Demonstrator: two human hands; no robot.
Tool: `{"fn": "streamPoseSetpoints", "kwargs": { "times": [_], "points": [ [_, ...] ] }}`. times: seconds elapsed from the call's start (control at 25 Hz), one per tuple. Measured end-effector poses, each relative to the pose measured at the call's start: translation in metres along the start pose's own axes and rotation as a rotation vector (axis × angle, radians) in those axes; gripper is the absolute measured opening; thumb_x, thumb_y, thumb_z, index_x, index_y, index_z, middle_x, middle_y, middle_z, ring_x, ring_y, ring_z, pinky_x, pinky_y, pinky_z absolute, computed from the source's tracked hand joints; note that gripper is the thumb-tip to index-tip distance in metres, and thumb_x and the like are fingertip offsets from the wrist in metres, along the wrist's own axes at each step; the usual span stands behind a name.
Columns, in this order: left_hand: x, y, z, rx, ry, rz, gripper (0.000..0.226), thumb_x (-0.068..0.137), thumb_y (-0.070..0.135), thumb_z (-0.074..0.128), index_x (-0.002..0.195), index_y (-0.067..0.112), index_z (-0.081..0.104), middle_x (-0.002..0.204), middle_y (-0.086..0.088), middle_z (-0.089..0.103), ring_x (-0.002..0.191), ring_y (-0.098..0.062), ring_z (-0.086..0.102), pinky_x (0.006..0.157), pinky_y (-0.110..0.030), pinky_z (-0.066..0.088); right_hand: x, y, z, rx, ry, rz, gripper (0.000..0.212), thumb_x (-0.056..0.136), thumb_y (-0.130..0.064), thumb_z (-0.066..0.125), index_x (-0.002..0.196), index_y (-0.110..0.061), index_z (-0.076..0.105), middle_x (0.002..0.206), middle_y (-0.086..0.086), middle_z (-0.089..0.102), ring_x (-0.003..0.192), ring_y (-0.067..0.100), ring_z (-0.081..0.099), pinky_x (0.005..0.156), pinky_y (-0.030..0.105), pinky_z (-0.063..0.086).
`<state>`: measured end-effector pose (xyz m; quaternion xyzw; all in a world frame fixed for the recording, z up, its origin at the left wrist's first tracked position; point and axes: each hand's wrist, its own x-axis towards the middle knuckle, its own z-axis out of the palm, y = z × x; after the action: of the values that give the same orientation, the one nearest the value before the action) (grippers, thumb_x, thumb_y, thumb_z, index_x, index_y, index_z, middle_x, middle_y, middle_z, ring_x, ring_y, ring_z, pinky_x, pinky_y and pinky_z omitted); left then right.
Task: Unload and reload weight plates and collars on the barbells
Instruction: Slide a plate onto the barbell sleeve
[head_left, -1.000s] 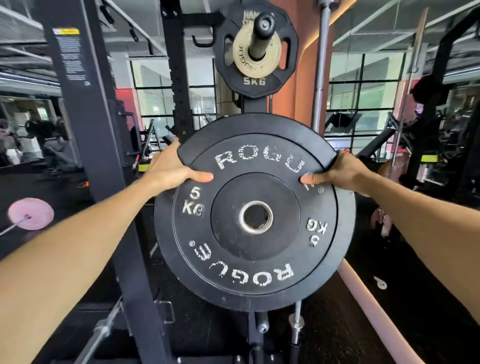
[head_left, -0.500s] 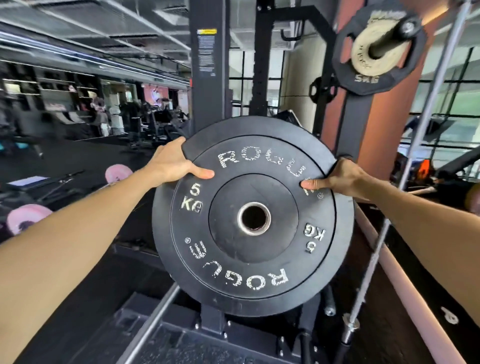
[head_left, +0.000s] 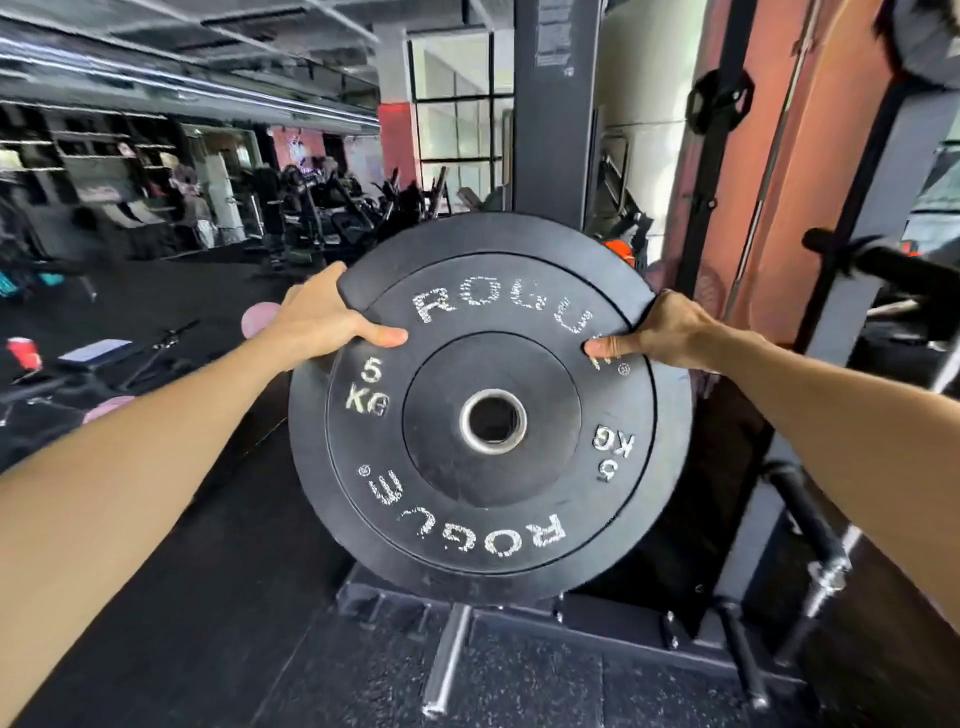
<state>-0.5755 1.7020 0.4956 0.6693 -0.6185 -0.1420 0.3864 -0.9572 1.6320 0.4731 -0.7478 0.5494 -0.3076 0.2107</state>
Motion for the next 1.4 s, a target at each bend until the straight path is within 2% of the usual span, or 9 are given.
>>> {"fn": "streamPoseSetpoints", "kwargs": {
  "times": [0.2, 0.32, 0.44, 0.72, 0.88, 1.04, 1.16, 1.28, 1.4],
  "points": [
    [0.001, -0.059, -0.014, 0.001, -0.032, -0.042, 0.074, 0.041, 0.054, 0.092, 0.1, 0.031, 0.053, 0.095, 0.019, 0.064, 0.093, -0.004, 0.057, 0.072, -0.026, 0.043, 0.005, -0.014, 0.056, -0.027, -0.038, 0.033, 0.104, 0.028, -0.079, 0.083, 0.115, -0.025, 0.067, 0.101, -0.008, 0.071, 0.099, 0.016, 0.066, 0.092, 0.033, 0.052],
    [-0.004, -0.084, -0.009, 0.074, -0.039, -0.066, 0.085, 0.045, 0.056, 0.09, 0.116, 0.03, 0.05, 0.104, 0.013, 0.063, 0.101, -0.017, 0.055, 0.083, -0.036, 0.046, 0.006, -0.006, 0.083, -0.021, -0.089, 0.054, 0.108, 0.024, -0.083, 0.08, 0.113, -0.023, 0.069, 0.101, -0.004, 0.072, 0.097, 0.018, 0.066, 0.092, 0.036, 0.053],
    [-0.009, -0.116, -0.004, 0.079, -0.066, -0.08, 0.088, 0.047, 0.056, 0.089, 0.121, 0.028, 0.052, 0.106, 0.014, 0.062, 0.102, -0.015, 0.055, 0.073, -0.026, 0.041, 0.002, -0.001, 0.116, -0.065, -0.119, 0.083, 0.108, 0.022, -0.086, 0.077, 0.103, -0.015, 0.072, 0.096, 0.001, 0.074, 0.093, 0.022, 0.068, 0.087, 0.038, 0.055],
    [-0.031, -0.201, 0.03, 0.028, -0.14, -0.122, 0.073, 0.037, 0.062, 0.089, 0.094, 0.034, 0.052, 0.096, 0.022, 0.061, 0.088, 0.001, 0.054, 0.064, -0.02, 0.038, -0.029, 0.023, 0.196, -0.127, -0.166, 0.165, 0.115, 0.026, -0.087, 0.076, 0.103, -0.002, 0.072, 0.102, 0.017, 0.073, 0.096, 0.032, 0.068, 0.086, 0.045, 0.057],
    [-0.055, -0.257, 0.066, 0.046, -0.192, -0.099, 0.08, 0.036, 0.063, 0.089, 0.1, 0.034, 0.052, 0.101, 0.02, 0.062, 0.093, -0.006, 0.057, 0.074, -0.03, 0.044, -0.067, 0.056, 0.256, -0.157, -0.161, 0.22, 0.12, 0.024, -0.089, 0.075, 0.106, -0.001, 0.071, 0.104, 0.014, 0.074, 0.099, 0.03, 0.068, 0.086, 0.046, 0.057],
    [-0.083, -0.317, 0.111, 0.045, -0.205, -0.11, 0.08, 0.033, 0.064, 0.089, 0.099, 0.035, 0.054, 0.101, 0.018, 0.064, 0.099, -0.012, 0.059, 0.082, -0.038, 0.05, -0.095, 0.097, 0.316, -0.184, -0.138, 0.279, 0.12, 0.022, -0.089, 0.075, 0.102, 0.001, 0.071, 0.087, 0.008, 0.074, 0.086, 0.029, 0.07, 0.078, 0.042, 0.057],
    [-0.104, -0.37, 0.153, 0.043, -0.219, -0.099, 0.09, 0.033, 0.065, 0.089, 0.11, 0.034, 0.054, 0.113, 0.016, 0.061, 0.107, -0.015, 0.057, 0.089, -0.039, 0.049, -0.119, 0.132, 0.364, -0.212, -0.14, 0.286, 0.116, 0.024, -0.088, 0.076, 0.097, 0.003, 0.071, 0.077, 0.005, 0.07, 0.073, 0.026, 0.066, 0.07, 0.038, 0.056],
    [-0.12, -0.411, 0.195, 0.014, -0.214, -0.09, 0.108, 0.03, 0.067, 0.088, 0.126, 0.036, 0.05, 0.113, 0.023, 0.059, 0.108, -0.012, 0.054, 0.087, -0.032, 0.045, -0.138, 0.167, 0.402, -0.192, -0.125, 0.272, 0.108, 0.025, -0.086, 0.078, 0.094, -0.004, 0.073, 0.091, 0.01, 0.075, 0.086, 0.026, 0.07, 0.081, 0.042, 0.058],
    [-0.138, -0.453, 0.235, -0.004, -0.214, -0.057, 0.11, 0.03, 0.067, 0.089, 0.127, 0.034, 0.05, 0.1, 0.027, 0.06, 0.102, -0.008, 0.056, 0.08, -0.026, 0.043, -0.164, 0.204, 0.445, -0.189, -0.144, 0.246, 0.124, 0.028, -0.085, 0.078, 0.11, 0.008, 0.065, 0.108, 0.022, 0.069, 0.102, 0.037, 0.066, 0.09, 0.051, 0.054]
  ]
}}
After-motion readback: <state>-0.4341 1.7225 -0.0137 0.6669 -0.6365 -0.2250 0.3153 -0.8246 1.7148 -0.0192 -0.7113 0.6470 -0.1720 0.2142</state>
